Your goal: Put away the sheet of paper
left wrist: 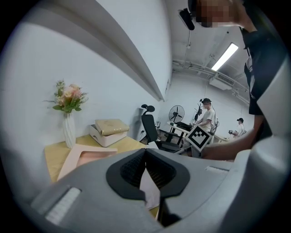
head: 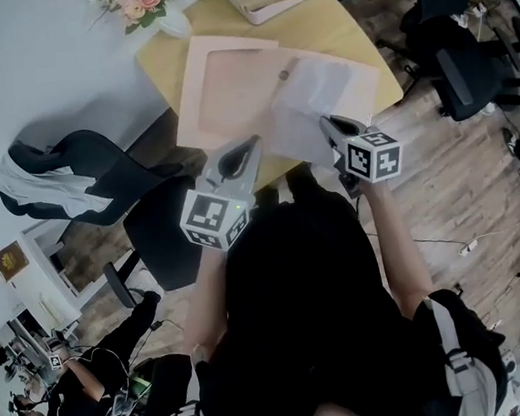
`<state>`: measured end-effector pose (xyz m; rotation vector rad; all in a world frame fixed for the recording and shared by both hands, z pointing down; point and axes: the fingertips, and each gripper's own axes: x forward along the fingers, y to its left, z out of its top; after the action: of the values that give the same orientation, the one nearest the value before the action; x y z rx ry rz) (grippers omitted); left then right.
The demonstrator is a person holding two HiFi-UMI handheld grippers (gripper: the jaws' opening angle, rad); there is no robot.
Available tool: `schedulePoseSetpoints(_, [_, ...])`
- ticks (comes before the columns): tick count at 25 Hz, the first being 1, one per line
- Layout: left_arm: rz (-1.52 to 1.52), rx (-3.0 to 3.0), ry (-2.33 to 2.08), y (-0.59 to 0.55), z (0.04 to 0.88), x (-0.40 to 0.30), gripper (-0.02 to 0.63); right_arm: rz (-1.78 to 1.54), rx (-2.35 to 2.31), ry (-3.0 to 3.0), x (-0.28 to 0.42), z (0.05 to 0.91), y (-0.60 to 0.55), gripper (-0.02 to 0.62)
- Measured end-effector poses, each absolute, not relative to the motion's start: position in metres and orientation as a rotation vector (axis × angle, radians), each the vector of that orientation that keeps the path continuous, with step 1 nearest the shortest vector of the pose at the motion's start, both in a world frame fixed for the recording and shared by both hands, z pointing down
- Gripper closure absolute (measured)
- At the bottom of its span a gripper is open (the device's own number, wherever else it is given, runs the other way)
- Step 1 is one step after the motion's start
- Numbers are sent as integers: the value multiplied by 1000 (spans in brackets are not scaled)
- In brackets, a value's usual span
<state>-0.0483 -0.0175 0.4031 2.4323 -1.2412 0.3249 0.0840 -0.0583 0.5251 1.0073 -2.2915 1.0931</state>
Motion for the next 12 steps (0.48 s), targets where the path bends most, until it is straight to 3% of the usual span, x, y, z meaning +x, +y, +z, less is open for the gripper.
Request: schedulePoseSetpoints(12, [397, 2306, -1326, -9, 425, -20, 598, 1273, 1034, -2215, 110, 575, -67, 592])
